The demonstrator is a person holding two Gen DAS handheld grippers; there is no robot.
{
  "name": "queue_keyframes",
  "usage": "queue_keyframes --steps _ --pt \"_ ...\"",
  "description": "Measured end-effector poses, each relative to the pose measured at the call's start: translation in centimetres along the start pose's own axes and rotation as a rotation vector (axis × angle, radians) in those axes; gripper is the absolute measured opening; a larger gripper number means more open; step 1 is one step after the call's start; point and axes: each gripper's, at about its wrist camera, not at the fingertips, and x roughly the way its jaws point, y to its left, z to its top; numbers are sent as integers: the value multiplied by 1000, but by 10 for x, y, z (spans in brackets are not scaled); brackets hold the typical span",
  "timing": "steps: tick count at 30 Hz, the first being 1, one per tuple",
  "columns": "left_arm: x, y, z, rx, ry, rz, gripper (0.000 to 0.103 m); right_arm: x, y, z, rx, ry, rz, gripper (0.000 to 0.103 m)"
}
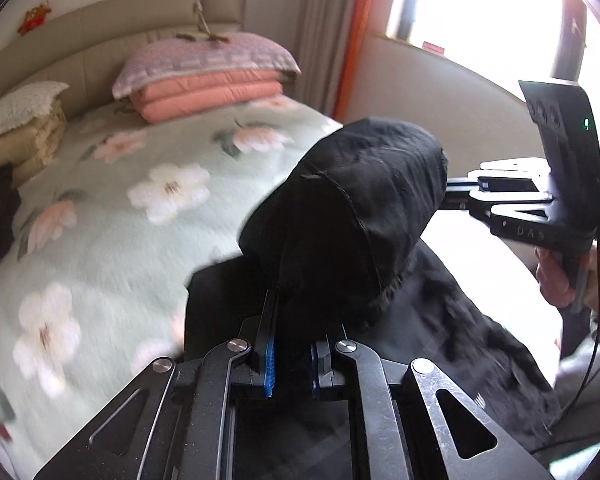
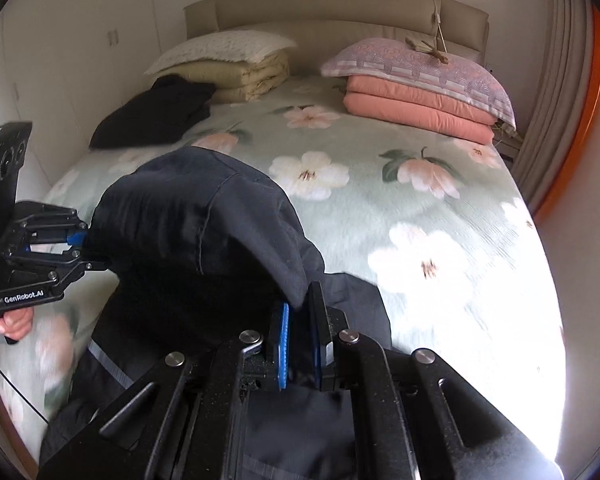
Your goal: Fold large clothes
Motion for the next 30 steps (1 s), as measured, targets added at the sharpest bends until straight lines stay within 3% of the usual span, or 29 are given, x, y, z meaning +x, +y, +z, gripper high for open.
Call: queue_keyframes --steps 5,10,12,15,19,21,23,25,28,30 --pt "-13 -43 -61 -7 110 -35 12 -41 27 -70 30 112 34 11" --pt "28 -64 -152 -52 331 9 15 -21 50 -146 21 308 68 15" --pt "27 -65 -165 -76 361 9 15 -14 49 -171 29 404 94 16" --pt "19 -61 -173 -116 416 54 15 -19 42 -189 40 445 86 20" --pt "-18 -56 -162 -177 389 60 15 -46 21 -175 86 422 76 24" --pt "-34 -52 -144 -177 337 68 15 -66 7 -147 111 337 75 32" --pt "-52 -48 -108 -159 249 92 15 -75 -1 -106 126 249 75 46" --pt "-61 -46 -73 -142 160 89 15 -80 -1 -79 125 165 96 53" --pt "-51 -46 -33 -106 108 101 27 -65 7 -43 113 120 104 54" --pt "-26 -52 -18 -53 135 154 33 -42 11 -29 114 128 131 54"
